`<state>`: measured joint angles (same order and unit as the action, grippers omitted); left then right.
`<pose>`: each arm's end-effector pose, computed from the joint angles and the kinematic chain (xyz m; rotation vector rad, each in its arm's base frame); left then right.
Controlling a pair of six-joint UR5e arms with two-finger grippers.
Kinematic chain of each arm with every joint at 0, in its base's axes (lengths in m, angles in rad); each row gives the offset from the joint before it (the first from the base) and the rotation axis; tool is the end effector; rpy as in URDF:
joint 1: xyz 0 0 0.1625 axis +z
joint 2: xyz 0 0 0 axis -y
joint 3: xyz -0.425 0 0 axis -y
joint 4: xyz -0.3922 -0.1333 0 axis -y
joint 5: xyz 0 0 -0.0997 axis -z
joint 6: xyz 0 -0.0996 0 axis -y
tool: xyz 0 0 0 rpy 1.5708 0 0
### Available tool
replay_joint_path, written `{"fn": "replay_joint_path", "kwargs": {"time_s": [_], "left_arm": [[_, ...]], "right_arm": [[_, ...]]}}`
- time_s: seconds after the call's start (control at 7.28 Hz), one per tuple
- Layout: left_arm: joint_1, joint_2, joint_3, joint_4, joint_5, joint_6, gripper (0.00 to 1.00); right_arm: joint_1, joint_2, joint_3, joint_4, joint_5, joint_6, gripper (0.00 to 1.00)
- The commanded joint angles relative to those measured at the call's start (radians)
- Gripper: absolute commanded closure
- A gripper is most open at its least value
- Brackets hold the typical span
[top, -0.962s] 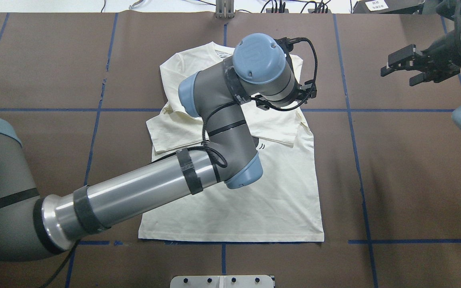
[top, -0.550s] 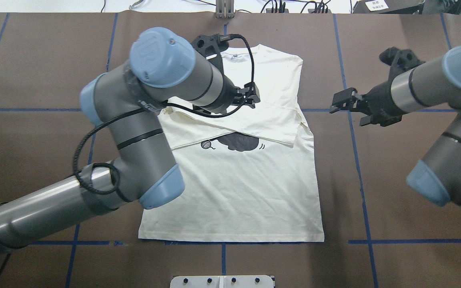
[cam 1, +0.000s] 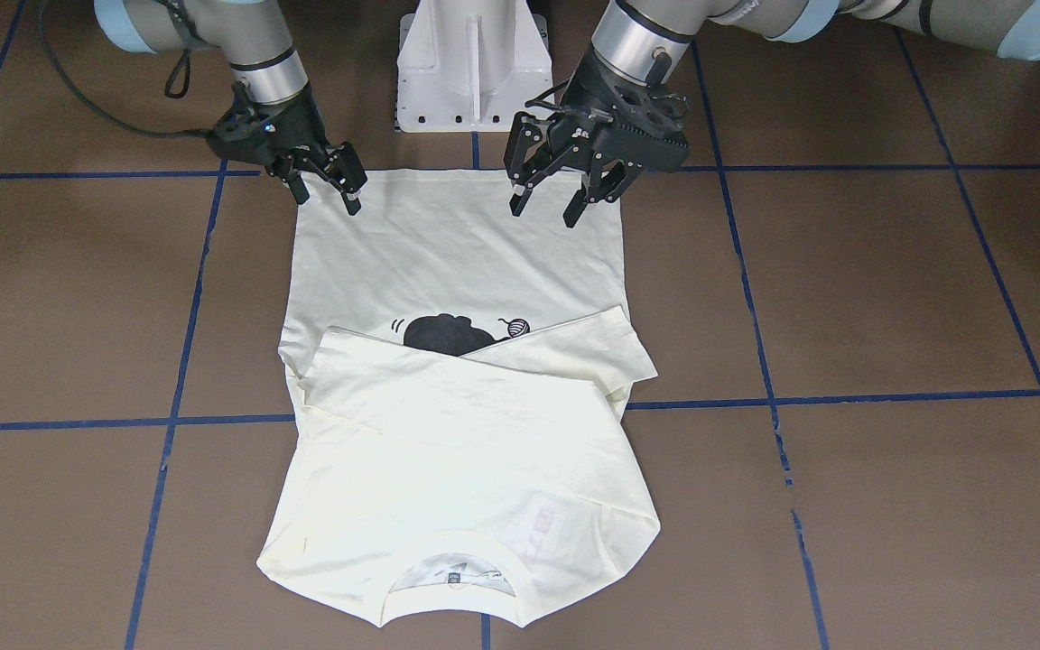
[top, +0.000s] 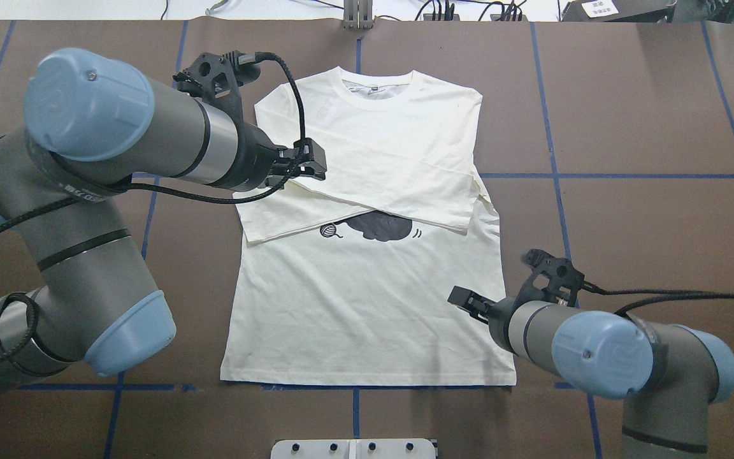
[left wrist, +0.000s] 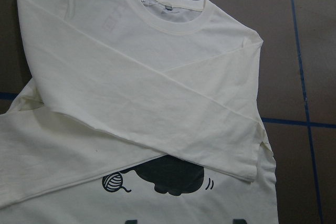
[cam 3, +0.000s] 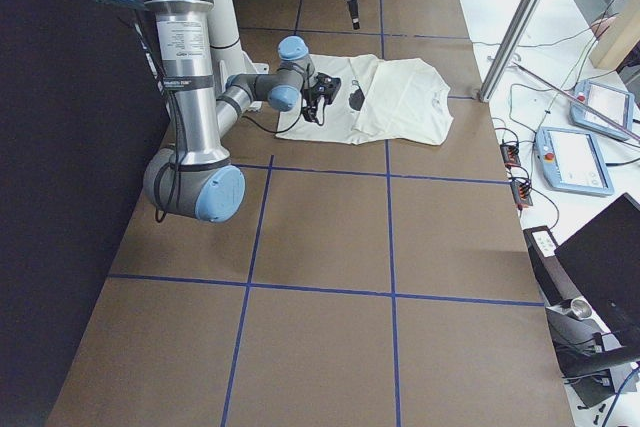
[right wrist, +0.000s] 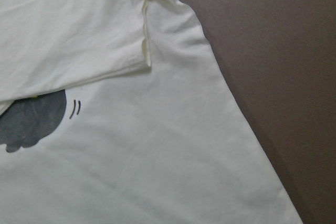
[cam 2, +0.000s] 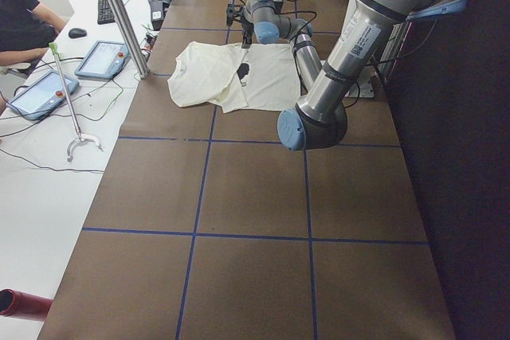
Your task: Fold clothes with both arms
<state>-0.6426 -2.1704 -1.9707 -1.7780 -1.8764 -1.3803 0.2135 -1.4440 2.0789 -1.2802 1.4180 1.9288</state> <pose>0.3993 -0.4280 0.1241 0.2398 1.2033 -0.2098 -0.4651 -0.2528 0.3310 0.0759 -0.9467 0.5994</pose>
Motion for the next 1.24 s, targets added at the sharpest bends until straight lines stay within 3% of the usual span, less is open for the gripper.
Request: {"fn": "replay_joint_path", "kwargs": {"time_s": [0.0, 0.27, 0.55, 0.82, 0.96, 1.1], "left_arm": [[0.003, 0.006, -0.036, -0.001, 0.025, -0.046, 0.28], [0.008, 0.006, -0.062, 0.000, 0.094, -0.071, 0.27], [0.001, 0.023, -0.099, 0.002, 0.109, -0.069, 0.27], [-0.002, 0.037, -0.116, 0.003, 0.122, -0.066, 0.28], [-0.002, 0.038, -0.123, 0.003, 0.122, -0.066, 0.28], [-0.002, 0.058, -0.140, 0.003, 0.122, -0.066, 0.28]], "right_arm": [[-0.101, -0.055, 0.035, -0.085, -0.077, 0.172, 0.11], [-0.157, -0.053, 0.055, -0.198, -0.082, 0.203, 0.19], [-0.178, -0.067, 0.053, -0.203, -0.082, 0.225, 0.23], [-0.186, -0.076, 0.050, -0.205, -0.082, 0.225, 0.32], [-0.187, -0.076, 0.050, -0.205, -0.082, 0.226, 0.45], [-0.189, -0.076, 0.050, -0.205, -0.082, 0.226, 0.47]]}}
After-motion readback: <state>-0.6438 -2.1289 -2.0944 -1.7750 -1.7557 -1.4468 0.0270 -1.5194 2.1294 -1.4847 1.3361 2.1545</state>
